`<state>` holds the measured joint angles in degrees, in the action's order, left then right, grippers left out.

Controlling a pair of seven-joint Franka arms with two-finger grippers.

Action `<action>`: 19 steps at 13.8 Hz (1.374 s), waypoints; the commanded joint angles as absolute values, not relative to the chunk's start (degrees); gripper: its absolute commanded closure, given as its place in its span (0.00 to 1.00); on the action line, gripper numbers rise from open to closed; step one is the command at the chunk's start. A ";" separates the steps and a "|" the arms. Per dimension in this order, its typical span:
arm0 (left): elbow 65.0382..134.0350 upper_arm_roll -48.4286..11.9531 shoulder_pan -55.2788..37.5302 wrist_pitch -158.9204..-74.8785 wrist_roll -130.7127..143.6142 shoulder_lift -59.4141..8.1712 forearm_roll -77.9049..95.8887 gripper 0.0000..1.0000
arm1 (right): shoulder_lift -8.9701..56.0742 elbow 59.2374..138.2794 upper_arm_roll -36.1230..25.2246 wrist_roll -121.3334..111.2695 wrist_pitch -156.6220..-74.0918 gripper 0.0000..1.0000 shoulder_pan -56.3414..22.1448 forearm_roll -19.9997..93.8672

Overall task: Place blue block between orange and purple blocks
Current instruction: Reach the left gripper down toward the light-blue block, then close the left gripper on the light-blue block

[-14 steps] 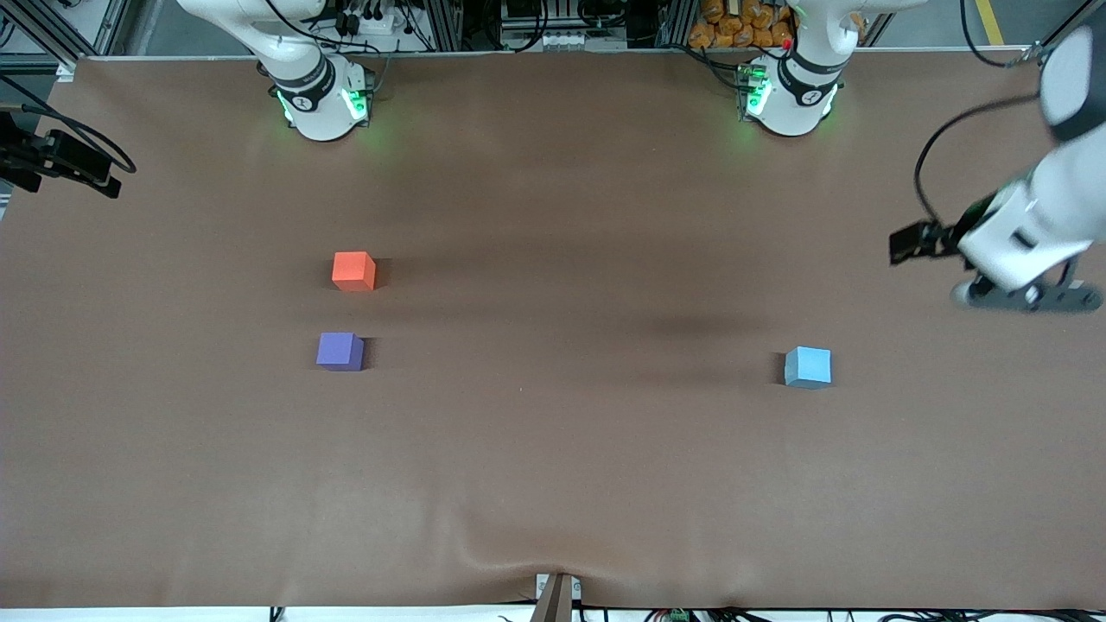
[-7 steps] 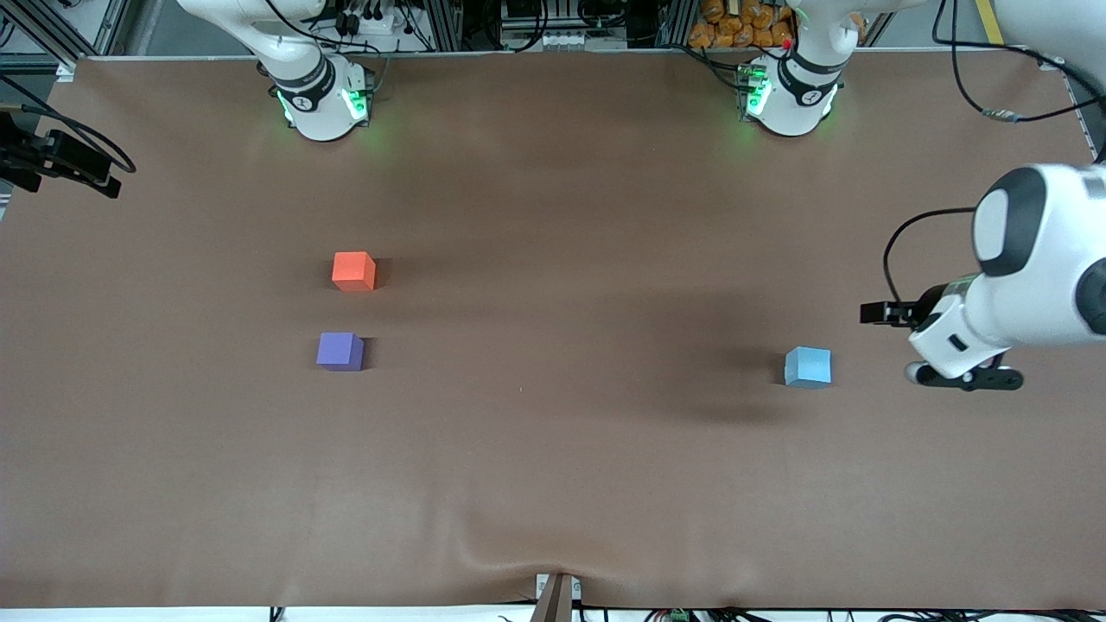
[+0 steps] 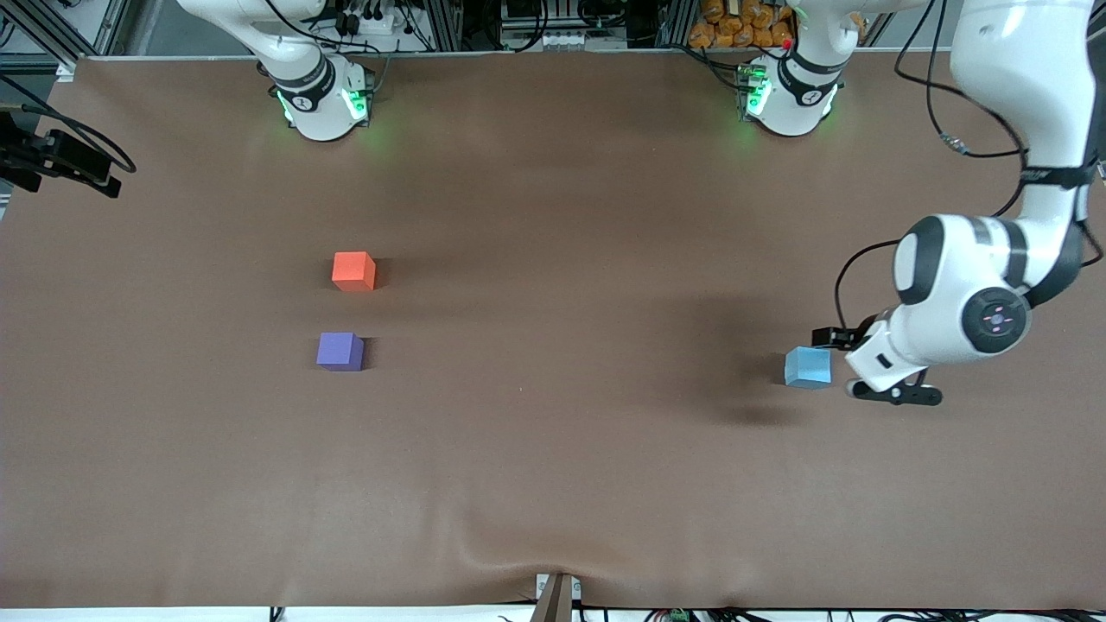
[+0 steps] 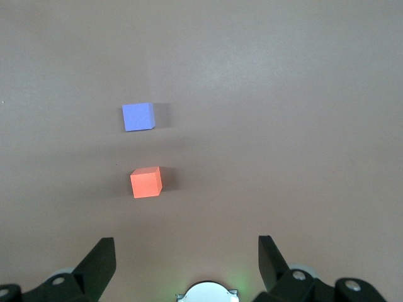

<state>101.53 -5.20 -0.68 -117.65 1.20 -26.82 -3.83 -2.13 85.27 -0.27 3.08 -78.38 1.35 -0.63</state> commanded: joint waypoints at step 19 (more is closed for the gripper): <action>100.46 -5.54 -1.58 -125.42 4.66 -32.09 -5.10 0.76 | -1.93 84.81 0.62 2.20 -77.34 0.00 2.81 -0.70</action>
